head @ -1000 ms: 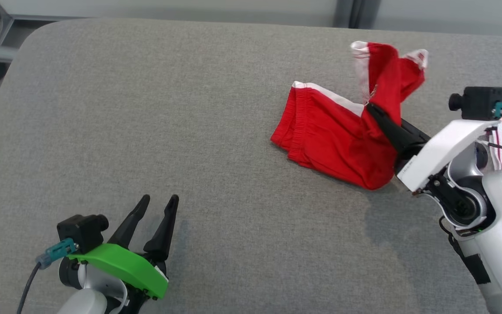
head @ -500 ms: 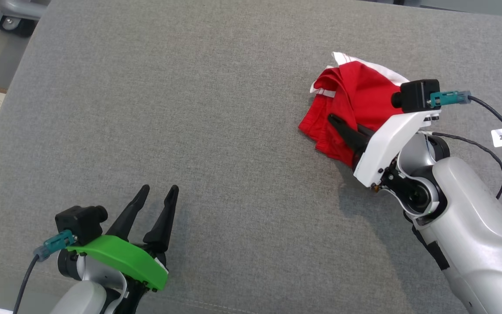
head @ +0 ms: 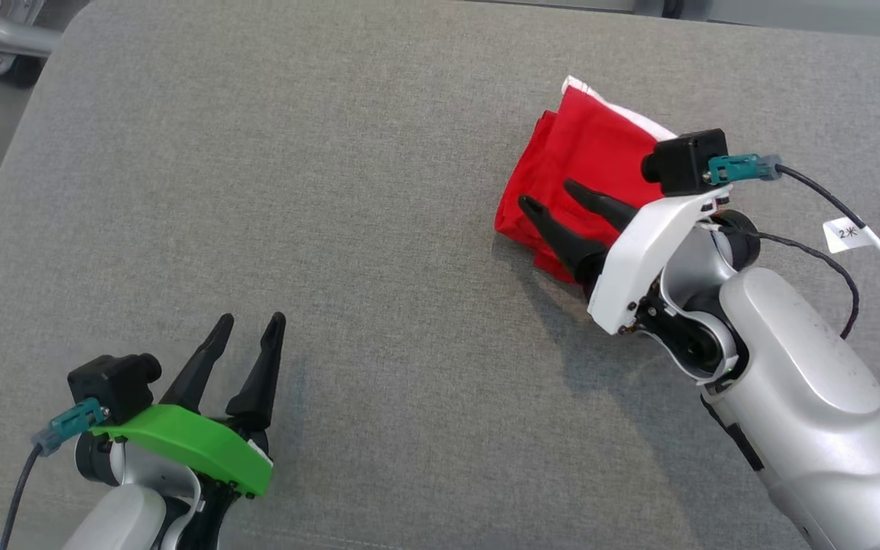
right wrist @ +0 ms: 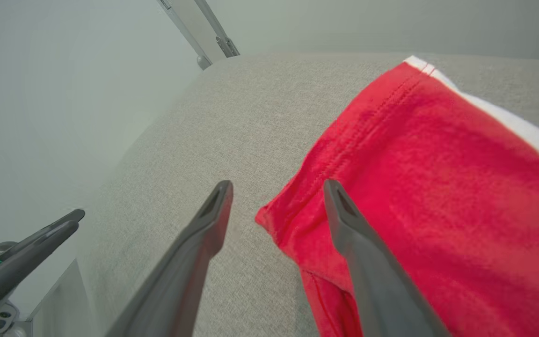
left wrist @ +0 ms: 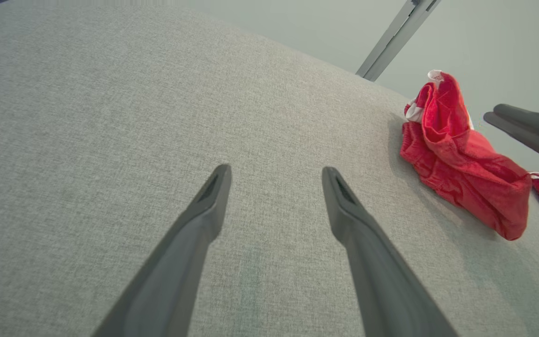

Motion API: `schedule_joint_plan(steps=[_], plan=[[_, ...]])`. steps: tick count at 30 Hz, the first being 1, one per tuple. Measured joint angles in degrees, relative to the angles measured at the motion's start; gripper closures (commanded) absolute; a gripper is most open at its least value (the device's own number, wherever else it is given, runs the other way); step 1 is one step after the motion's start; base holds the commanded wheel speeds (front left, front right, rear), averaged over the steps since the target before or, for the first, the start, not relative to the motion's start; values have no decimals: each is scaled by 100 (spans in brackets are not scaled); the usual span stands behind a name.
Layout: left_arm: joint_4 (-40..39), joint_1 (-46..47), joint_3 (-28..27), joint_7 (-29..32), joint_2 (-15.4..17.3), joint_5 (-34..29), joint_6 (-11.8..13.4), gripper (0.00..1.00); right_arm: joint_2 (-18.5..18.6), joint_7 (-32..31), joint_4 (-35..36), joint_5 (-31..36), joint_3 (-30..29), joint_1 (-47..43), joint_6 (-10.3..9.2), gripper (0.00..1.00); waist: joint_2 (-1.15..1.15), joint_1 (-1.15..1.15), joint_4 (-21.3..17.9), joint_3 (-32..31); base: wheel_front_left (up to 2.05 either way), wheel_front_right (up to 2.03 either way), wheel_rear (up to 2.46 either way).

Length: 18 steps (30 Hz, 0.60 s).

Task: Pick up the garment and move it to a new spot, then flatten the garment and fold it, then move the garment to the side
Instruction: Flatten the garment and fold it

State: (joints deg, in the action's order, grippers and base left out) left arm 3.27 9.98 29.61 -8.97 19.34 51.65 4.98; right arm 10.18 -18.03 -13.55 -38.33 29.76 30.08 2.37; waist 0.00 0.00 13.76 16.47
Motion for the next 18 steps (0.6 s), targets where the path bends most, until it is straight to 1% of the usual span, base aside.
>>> schedule_joint_plan(steps=[1, 4, 7, 11, 14, 18], plan=[[12, -2, -16, -22, 12, -1, 2, 0, 40, 90, 86, 16, -5, -37, 24, 0, 0, 0, -23, -32, 0, 0, 0], [26, -30, -88, -69, 22, 0, 8, 0, 168, 339, 304, 16, -187, -282, 2, 0, 0, 0, -84, -144, 0, 0, 0], [-12, -98, -171, -99, 78, 0, 44, 0, 327, 470, 355, -4, -475, -721, -209, 0, 0, 0, -169, -226, 0, 0, 0], [-143, -143, -122, -73, 63, 0, 56, 0, 581, 555, 129, -57, -816, -1337, -485, 0, 0, 0, -251, -247, 0, 0, 0], [-222, -146, -69, -65, 47, 0, 56, 0, 541, 670, 23, -270, -1063, -1473, -595, 0, 0, 0, -252, -176, 0, 0, 0], [-250, -145, -55, -58, 52, -2, 56, 0, 319, 735, -56, -548, -1245, -1464, -594, 0, 0, 0, -220, -50, 0, 0, 0]])
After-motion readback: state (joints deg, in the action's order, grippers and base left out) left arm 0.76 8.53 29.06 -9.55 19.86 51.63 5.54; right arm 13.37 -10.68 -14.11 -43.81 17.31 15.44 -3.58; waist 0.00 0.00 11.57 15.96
